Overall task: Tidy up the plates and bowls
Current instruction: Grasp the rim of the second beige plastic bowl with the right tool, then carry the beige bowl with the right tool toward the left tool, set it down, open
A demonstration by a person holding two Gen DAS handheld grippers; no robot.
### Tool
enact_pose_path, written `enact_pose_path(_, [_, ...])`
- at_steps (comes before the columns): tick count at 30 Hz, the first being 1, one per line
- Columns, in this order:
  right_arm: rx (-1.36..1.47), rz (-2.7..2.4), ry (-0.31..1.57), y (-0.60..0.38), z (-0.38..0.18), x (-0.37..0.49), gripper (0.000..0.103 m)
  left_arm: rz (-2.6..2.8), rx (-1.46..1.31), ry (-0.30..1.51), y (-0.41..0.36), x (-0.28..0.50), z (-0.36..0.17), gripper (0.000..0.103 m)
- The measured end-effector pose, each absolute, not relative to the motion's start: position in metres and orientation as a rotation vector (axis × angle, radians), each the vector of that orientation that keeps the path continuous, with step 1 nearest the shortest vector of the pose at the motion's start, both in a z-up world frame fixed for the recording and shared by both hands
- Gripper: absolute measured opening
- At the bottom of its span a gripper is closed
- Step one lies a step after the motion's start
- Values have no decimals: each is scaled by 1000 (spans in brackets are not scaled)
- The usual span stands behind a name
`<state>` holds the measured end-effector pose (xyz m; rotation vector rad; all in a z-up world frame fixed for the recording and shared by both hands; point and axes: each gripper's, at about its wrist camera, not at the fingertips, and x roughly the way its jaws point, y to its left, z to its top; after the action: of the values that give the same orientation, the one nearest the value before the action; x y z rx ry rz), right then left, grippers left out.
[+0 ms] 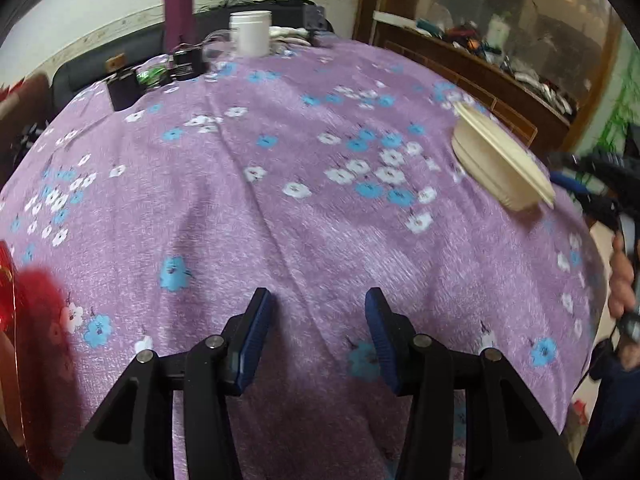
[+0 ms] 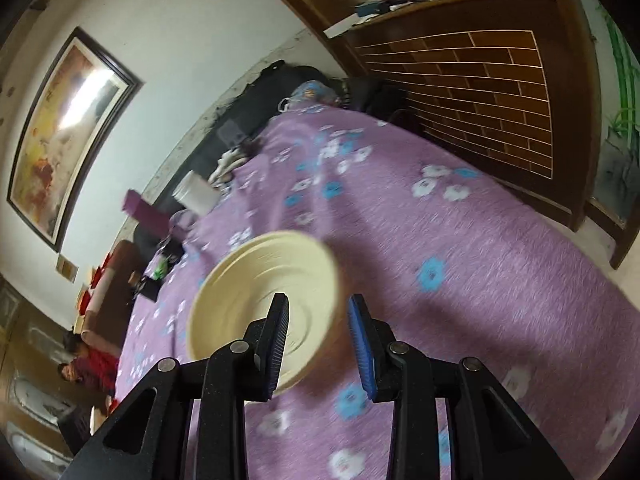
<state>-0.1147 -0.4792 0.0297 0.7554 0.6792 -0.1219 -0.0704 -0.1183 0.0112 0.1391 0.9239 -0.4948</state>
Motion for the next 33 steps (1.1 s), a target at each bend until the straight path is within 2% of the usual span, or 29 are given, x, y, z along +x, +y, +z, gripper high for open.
enact_pose_path(3, [766, -110, 694, -483, 19, -101, 44, -515, 161, 898, -122, -74, 12, 48])
enact_pose_path(9, [825, -54, 678, -490, -4, -88, 45, -504, 172, 878, -123, -79, 14, 48])
enact_pose_path(13, [798, -48, 643, -489, 1, -88, 45, -510, 194, 886, -127, -79, 13, 48])
enact_pose_path(23, [821, 21, 732, -490, -13, -72, 45, -546, 218, 906, -141, -79, 10, 47])
enact_pose_path(33, [830, 35, 731, -492, -15, -75, 45, -533, 230, 856, -141, -86, 15, 48])
